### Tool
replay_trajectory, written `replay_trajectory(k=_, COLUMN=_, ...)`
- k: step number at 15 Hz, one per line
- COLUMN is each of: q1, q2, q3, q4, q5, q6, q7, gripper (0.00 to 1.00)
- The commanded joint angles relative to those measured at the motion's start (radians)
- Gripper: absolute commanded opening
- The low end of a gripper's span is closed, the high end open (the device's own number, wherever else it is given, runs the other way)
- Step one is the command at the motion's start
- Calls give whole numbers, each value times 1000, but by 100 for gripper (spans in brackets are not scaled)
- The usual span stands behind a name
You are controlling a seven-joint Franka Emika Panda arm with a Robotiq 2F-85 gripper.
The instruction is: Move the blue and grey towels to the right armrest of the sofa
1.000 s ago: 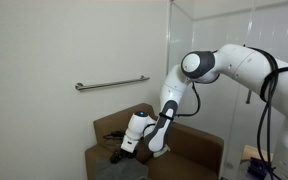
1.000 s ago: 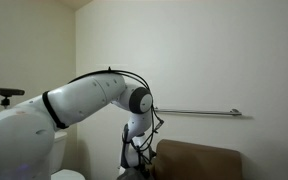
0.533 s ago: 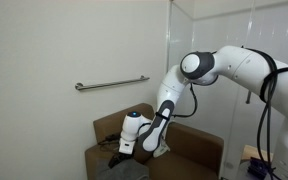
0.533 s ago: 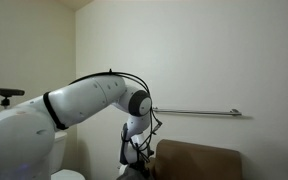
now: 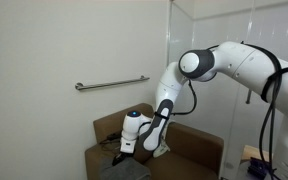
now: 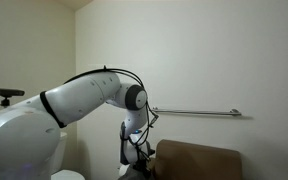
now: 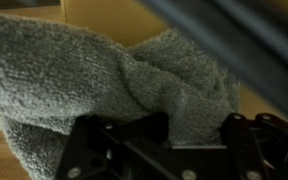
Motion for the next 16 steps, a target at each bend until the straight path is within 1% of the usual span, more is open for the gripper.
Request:
replay_trajectory(k=1, q1=132, q2=-128, q3=-134, q4=-121, q5=-55, q6=113, q7=216, gripper=6)
replay_trajectory(k=2, q1=175, q2=-151, q3=-186, q4=-143, q5=-74, q6=147, q7=282, gripper=4)
replay_trajectory(k=4, q1=283, q2=-207, q3=-302, q4=-189, q5=-101, q6=216, q7=423, gripper=2)
replay_trajectory(k=5, q1=352, q2=-222, q3=-372, q4=-203, q5=-111, q6=262, q7=493, gripper=0)
replay_trajectory(k=6, q1=428, q2=-244, q3=-446, q4=-223, q5=-110, q6=296, q7=559, gripper=3)
replay_trajectory(k=7, q1=514, q2=-254, q3=-531, q4=-237, q5=-97, q6=332, q7=620, gripper=3)
replay_trajectory(k=8, q1=593, q2=-265, q3=-611, q4=-252, q5=-82, q6=357, q7=670, gripper=5)
replay_trajectory(k=9, q1=672, q2=-270, q3=-690, q4=-270, q5=-64, q6=382, q7=714, gripper=4)
replay_trajectory(k=10, q1=754, q2=-273, q3=-772, q4=-290, q5=-48, q6=402, q7=755, gripper=6)
replay_trajectory(k=12, q1=911, q2=-257, q3=-934, q4=-330, q5=-12, q6=450, q7=822, gripper=5)
replay_trajectory(k=13, q1=987, q2=-236, q3=-1015, q4=-352, q5=20, q6=485, q7=845, gripper=5)
replay_trajectory(k=16, q1=1196, q2=-172, q3=-1241, q4=-491, q5=154, q6=617, q7=881, gripper=6)
